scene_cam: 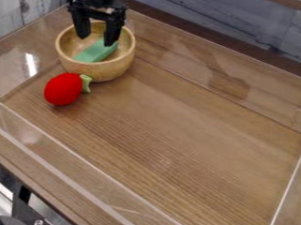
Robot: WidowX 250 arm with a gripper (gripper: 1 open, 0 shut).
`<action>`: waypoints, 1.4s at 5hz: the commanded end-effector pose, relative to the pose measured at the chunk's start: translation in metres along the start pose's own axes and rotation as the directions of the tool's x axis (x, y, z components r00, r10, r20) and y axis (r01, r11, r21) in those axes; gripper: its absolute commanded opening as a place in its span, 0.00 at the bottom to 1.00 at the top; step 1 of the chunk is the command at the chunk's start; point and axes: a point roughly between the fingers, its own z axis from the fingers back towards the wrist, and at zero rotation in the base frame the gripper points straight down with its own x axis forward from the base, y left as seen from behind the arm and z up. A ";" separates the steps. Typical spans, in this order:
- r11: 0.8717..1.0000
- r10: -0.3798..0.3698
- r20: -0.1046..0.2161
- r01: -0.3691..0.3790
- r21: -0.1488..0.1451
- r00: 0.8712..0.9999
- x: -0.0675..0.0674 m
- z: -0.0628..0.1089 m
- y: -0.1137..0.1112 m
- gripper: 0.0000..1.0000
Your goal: Remove the green object from the brown bowl and put it on the table
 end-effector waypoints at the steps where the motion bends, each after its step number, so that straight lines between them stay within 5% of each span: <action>1: 0.999 0.029 0.109 -0.031 0.020 0.994 -0.004 0.043 0.011 1.00; 3: 1.000 0.007 0.124 -0.010 0.022 0.992 0.008 0.048 0.011 1.00; 7: 0.988 0.149 0.069 -0.151 0.029 0.986 0.013 0.009 0.016 1.00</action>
